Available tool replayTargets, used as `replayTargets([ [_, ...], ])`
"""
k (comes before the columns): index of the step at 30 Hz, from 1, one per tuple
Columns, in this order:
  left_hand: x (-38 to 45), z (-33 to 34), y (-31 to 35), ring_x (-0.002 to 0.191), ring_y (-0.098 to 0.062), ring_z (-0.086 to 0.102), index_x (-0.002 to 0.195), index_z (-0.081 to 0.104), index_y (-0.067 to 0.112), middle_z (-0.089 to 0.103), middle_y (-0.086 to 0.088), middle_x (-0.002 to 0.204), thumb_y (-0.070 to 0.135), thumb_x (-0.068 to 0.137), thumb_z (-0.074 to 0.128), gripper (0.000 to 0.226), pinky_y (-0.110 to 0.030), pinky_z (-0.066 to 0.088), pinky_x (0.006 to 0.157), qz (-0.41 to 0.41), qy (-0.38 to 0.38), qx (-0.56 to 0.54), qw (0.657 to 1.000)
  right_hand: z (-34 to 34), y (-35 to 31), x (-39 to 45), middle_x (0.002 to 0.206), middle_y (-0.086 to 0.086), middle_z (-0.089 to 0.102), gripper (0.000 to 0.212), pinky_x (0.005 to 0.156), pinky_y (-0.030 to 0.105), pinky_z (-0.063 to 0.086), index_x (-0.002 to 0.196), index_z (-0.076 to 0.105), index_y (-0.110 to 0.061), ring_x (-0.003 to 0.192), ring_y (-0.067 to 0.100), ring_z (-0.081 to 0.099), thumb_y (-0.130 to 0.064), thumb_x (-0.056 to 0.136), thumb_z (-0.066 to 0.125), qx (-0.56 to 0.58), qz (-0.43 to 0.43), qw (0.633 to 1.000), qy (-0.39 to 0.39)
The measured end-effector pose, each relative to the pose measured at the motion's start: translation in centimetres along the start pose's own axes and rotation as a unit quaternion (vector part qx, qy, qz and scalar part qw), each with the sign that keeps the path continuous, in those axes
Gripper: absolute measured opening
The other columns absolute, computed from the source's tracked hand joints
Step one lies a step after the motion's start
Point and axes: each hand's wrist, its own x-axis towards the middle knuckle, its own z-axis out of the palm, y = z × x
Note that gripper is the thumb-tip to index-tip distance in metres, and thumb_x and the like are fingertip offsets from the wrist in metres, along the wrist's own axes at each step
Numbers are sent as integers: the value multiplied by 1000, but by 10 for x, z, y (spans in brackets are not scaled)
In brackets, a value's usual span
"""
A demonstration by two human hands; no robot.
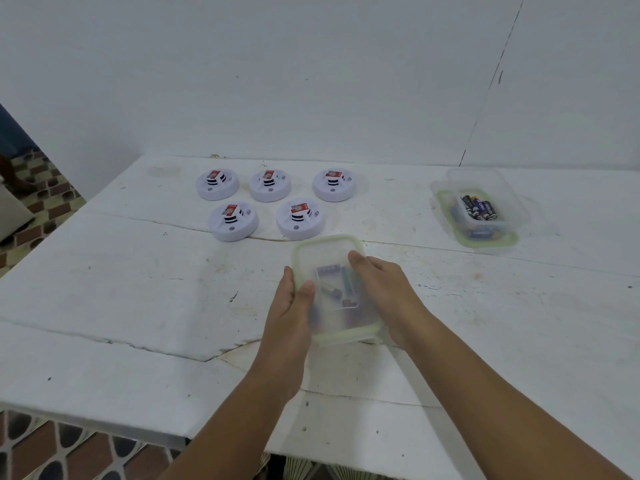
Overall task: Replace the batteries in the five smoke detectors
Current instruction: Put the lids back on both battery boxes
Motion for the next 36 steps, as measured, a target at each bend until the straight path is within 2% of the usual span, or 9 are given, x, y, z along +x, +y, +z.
replayTargets([
  [5, -3, -4, 6, 111, 6, 63, 128, 53, 38, 65, 24, 123, 36, 103, 61, 27, -20, 50, 86, 31, 49, 73, 996, -6, 1, -10, 109, 16, 74, 28, 84, 46, 60, 109, 73, -14, 86, 24, 72, -35, 105, 54, 22, -26, 999, -12],
  [7, -6, -6, 6, 98, 9, 64, 119, 60, 30, 65, 19, 119, 41, 96, 69, 27, -18, 49, 75, 63, 108, 130, 984, -10, 5, -9, 120, 20, 65, 40, 85, 40, 57, 135, 59, -9, 95, 23, 69, -34, 104, 57, 16, -32, 999, 8],
  [9, -7, -4, 6, 92, 1, 65, 110, 63, 31, 67, 13, 112, 41, 95, 70, 20, -20, 48, 70, 81, 128, 164, 975, -13, 9, -5, 105, 9, 59, 45, 74, 27, 51, 141, 49, -19, 86, 13, 61, -36, 102, 62, 4, -42, 999, 28],
  [14, 18, 22, 15, 94, -10, 67, 103, 63, 30, 67, 7, 107, 36, 98, 67, 9, -24, 50, 71, 88, 97, 182, 975, -28, 16, 12, 81, -3, 49, 29, 62, 26, 41, 117, 48, -23, 65, 9, 50, -36, 98, 66, -5, -86, 991, 99],
  [19, 61, 61, 25, 87, -3, 62, 93, 55, 32, 65, 8, 96, 34, 99, 67, 13, -20, 44, 68, 85, 72, 204, 973, -58, 5, 45, 92, -7, 62, 25, 71, 26, 44, 113, 58, -21, 81, 9, 60, -37, 97, 70, -9, -108, 981, 162],
  [22, 92, 83, 26, 87, -11, 61, 97, 54, 26, 64, 3, 96, 35, 98, 66, 15, -29, 47, 74, 95, 66, 223, 968, -75, -1, 64, 99, -13, 71, 19, 83, 26, 51, 112, 70, -24, 95, 8, 68, -32, 95, 71, -24, -120, 978, 167],
  [26, 135, 109, 33, 103, -21, 63, 116, 60, 14, 64, -6, 114, 39, 98, 65, 32, -42, 53, 95, 91, 59, 231, 967, -85, -13, 84, 91, -1, 75, 21, 80, 42, 55, 94, 66, -11, 87, 25, 70, -32, 95, 64, -69, -146, 974, 159],
  [33, 188, 137, 46, 112, -25, 61, 126, 58, 8, 64, -8, 123, 37, 100, 62, 39, -36, 48, 96, 84, 68, 236, 966, -88, -37, 123, 132, 14, 66, 40, 99, 35, 41, 132, 64, -4, 127, 31, 58, -33, 105, 58, -101, -129, 968, 192],
  [36, 200, 142, 47, 110, -25, 60, 125, 57, 10, 61, -10, 125, 38, 100, 62, 37, -34, 47, 92, 78, 67, 231, 967, -91, -41, 134, 132, 19, 66, 41, 103, 38, 41, 133, 61, 1, 128, 35, 57, -29, 106, 58, -106, -125, 966, 200],
])
